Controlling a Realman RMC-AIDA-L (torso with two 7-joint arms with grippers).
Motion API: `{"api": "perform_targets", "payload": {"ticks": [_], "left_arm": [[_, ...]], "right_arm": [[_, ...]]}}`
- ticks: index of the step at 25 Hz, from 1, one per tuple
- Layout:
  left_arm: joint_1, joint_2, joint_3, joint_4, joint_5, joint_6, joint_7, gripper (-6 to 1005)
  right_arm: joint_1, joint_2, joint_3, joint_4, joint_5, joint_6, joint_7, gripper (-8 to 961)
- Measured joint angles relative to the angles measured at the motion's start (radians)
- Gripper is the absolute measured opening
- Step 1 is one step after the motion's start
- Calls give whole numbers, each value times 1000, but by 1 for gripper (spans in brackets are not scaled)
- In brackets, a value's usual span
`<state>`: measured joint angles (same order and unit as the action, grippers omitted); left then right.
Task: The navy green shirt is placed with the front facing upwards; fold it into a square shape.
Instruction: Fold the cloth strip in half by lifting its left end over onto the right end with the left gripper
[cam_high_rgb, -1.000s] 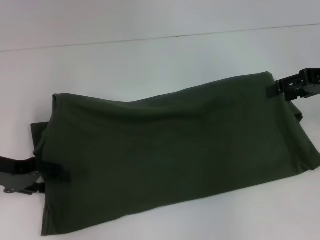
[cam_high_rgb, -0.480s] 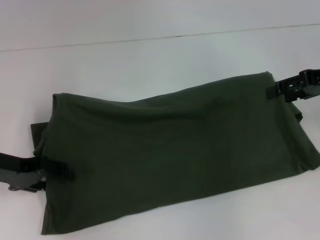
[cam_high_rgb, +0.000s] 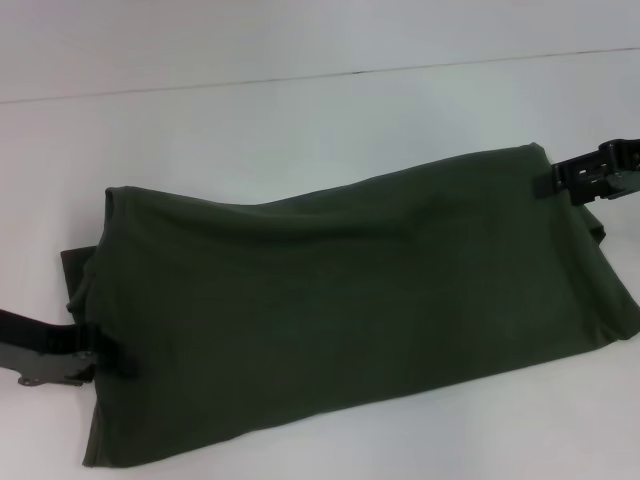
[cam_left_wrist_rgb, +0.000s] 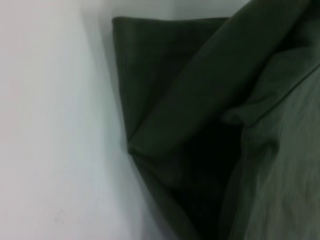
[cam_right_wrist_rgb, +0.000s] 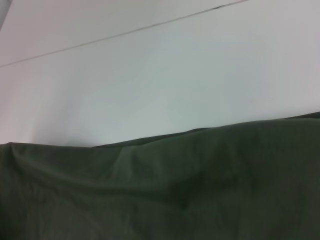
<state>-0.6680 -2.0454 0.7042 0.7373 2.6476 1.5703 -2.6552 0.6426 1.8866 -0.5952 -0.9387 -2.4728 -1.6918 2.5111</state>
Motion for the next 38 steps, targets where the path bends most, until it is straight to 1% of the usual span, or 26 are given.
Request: {"api": "perform_targets", "payload": {"ticks": [5,10,21,27,38], "left_arm": [[-1,0,1,5,-1,5,-3,284],[-1,1,1,8,0,12,-4,51],[9,4,-4,43,-6,52,-1,32],[8,1,-5,45,-11,60,4,32],[2,1,-5,45,-32,76,9,32]], "right_arm": [[0,-1,0,1,0,-2,1,798],[1,-2,1,1,0,-3,1,797],[5,-2,2,1,0,-3,2,798],[6,-2,2,3,0,-3,3,797],[2,-2,2,3,0,-2,3,798]]}}
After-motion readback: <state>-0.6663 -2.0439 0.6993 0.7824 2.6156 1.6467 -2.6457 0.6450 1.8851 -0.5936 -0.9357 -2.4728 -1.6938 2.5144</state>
